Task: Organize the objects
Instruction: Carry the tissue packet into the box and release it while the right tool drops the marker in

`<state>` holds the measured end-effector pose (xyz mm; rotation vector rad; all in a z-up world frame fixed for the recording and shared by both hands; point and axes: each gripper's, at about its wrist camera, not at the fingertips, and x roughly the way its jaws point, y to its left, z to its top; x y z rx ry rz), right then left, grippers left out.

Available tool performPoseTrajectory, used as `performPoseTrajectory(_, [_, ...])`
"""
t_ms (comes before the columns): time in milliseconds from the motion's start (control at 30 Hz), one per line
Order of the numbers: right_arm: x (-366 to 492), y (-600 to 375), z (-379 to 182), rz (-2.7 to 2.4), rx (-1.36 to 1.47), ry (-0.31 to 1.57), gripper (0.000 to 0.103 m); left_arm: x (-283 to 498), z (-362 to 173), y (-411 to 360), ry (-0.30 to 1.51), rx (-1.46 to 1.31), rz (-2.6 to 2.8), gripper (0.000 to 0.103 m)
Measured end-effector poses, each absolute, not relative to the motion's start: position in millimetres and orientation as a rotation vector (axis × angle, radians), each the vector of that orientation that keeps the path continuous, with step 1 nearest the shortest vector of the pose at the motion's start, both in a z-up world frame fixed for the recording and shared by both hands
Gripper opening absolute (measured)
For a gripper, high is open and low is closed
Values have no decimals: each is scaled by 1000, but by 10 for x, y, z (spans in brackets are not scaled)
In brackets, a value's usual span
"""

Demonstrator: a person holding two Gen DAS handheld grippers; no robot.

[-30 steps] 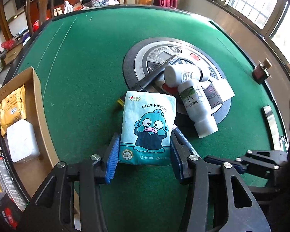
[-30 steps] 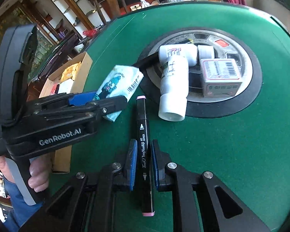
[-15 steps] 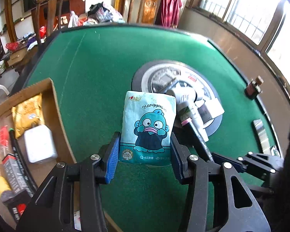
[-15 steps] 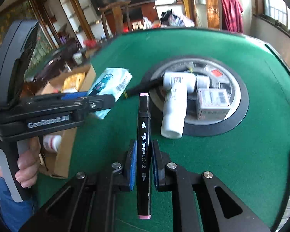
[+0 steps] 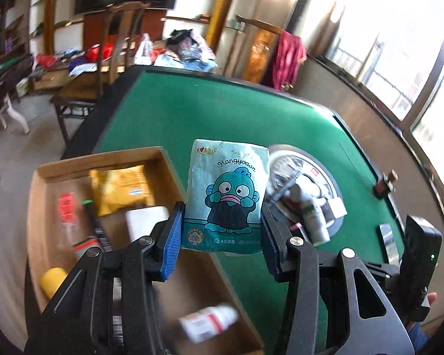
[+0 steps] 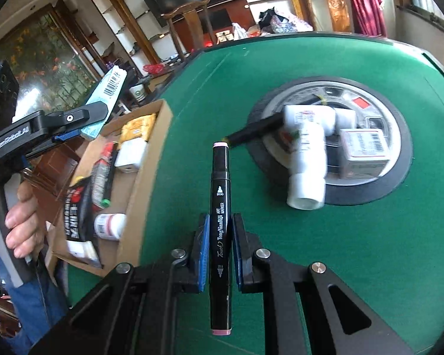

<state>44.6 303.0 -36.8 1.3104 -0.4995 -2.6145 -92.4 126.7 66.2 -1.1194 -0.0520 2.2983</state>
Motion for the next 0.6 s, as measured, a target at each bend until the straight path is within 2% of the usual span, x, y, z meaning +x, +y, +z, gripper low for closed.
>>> performPoseTrajectory(400, [-125, 2063, -15, -2513, 1286, -388, 13, -1447, 302, 460, -185, -1328, 2383, 47])
performPoseTrajectory(600, [-573, 1665, -53, -2482, 1341, -334, 13, -1550, 177, 301, -213, -1408, 2424, 47])
